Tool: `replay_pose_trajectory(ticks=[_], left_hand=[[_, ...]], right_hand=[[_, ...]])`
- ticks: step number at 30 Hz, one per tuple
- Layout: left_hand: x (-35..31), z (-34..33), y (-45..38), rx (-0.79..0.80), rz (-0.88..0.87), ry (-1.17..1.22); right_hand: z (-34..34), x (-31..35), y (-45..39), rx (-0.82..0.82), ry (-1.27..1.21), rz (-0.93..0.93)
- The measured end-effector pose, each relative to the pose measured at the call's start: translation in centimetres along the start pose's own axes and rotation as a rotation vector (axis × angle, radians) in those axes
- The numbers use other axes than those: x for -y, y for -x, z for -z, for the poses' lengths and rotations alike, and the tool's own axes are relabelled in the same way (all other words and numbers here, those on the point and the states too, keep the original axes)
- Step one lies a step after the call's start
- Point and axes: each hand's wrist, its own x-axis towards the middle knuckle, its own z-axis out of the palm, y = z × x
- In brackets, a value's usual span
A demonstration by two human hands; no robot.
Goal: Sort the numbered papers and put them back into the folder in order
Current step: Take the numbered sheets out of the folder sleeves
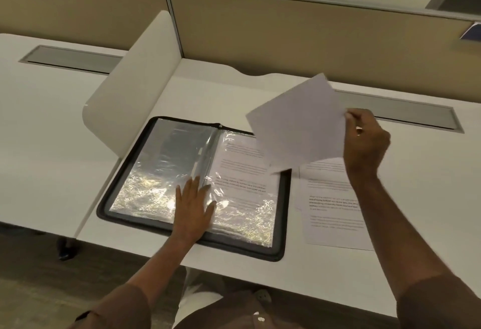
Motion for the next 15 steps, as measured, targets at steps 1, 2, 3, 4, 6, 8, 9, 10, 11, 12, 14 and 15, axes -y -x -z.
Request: replay_pose_trajectory(ticks=[1, 2, 3, 4, 6, 8, 9, 10, 11, 12, 14, 15], left_hand=[[-0.7, -0.2, 0.2, 0.014, -0.018, 0.010], [-1.5, -0.5, 0.4, 0.031, -0.040, 0.011], [-2.3, -0.8, 0.6, 0.055, -0.064, 0.016], [-3.0, -1.1, 0.8, 0.081, -0.087, 0.033], [-4.3, -1.8, 1.0, 0.129, -0.129, 0.078], [-5.3, -2.2, 1.2, 0.163, -0.175, 0.087], [-5.8, -2.4, 1.2, 0.178, -0.195, 0.082], [-6.2, -2.5, 1.3, 0.191, -0.209, 0.074], [-6.5, -2.6, 1.3, 0.203, -0.217, 0.070], [-6.8, -2.7, 1.4, 0.213, -0.225, 0.067], [-7.3, -3.0, 1.5, 0.228, -0.237, 0.064], [-7.5, -3.0, 1.5, 0.235, -0.240, 0.060]], right_hand=[[0.9, -0.5, -0.1, -0.051, -0.019, 0.052], [1.7, -1.2, 0.2, -0.075, -0.012, 0.121], [2.5, -1.9, 0.7, -0.077, 0.020, 0.206], [3.0, -2.7, 1.6, -0.060, 0.066, 0.297], [3.5, -4.5, 4.0, 0.003, 0.164, 0.455], [3.5, -6.5, 6.9, 0.075, 0.240, 0.552], [3.5, -7.5, 8.5, 0.118, 0.264, 0.579], [3.4, -8.3, 10.1, 0.163, 0.282, 0.601], [3.4, -9.1, 11.6, 0.211, 0.296, 0.619], [3.4, -9.7, 13.0, 0.256, 0.307, 0.638], [3.2, -10.9, 15.3, 0.335, 0.312, 0.667], [3.0, -11.4, 16.1, 0.374, 0.308, 0.663]])
